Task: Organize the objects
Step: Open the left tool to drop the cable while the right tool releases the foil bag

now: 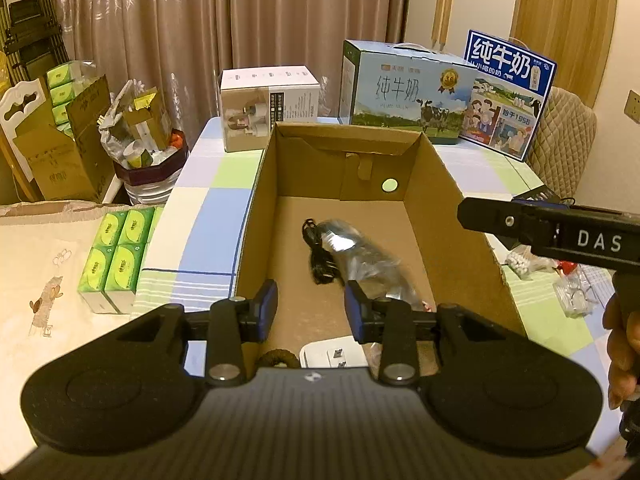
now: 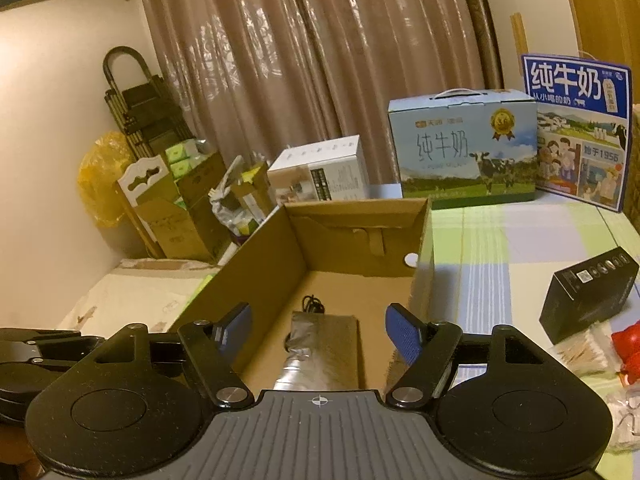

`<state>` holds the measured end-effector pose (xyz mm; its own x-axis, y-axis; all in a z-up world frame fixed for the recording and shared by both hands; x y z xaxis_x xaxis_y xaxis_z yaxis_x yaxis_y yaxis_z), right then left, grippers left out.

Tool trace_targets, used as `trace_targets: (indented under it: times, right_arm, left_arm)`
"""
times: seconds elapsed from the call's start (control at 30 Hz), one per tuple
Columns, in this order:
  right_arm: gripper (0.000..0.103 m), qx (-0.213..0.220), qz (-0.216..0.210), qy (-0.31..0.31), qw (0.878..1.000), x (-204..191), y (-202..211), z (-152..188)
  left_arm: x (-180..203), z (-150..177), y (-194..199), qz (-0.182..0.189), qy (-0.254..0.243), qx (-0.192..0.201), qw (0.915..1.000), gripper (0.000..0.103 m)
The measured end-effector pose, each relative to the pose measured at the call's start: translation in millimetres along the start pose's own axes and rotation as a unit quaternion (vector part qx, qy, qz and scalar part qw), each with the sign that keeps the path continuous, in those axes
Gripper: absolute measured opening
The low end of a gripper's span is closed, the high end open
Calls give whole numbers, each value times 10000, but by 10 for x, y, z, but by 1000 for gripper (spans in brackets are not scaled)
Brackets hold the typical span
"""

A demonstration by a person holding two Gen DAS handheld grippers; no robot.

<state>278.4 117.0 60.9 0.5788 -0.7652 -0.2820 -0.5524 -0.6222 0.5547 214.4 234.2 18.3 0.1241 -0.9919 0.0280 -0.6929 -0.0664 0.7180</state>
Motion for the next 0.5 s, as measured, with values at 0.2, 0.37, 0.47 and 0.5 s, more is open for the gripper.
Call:
trace_targets:
  times: [0.2, 0.37, 0.47, 0.5]
  right_arm:
    - [71, -22, 40, 3, 10000, 42, 16, 31]
    - [71, -60, 73, 39, 9999, 46, 25, 56]
    - [71, -63, 105, 60, 9999, 63, 48, 78]
    - [71, -63, 119, 66, 9999, 74, 57, 84]
  left_arm:
    - [5, 25, -3, 9, 0, -10, 10000, 33]
    - [25, 65, 19, 9, -24, -6, 10000, 33]
    - [28, 67, 33, 13, -15, -2, 10000, 33]
    - [27, 66, 42, 8, -11, 1, 10000, 34]
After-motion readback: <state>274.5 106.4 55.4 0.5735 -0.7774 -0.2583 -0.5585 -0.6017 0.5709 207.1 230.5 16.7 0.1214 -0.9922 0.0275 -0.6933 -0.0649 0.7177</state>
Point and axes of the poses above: each gripper's, at about its wrist camera, not at the fingertips, and y roughly against the way its jaws point, x to its right, z to its underside, the point moved 6 cm from there along -y, roughly the way its jaws point, and after that the axes turned 3 degrees about -x, right-handed, at the moved point
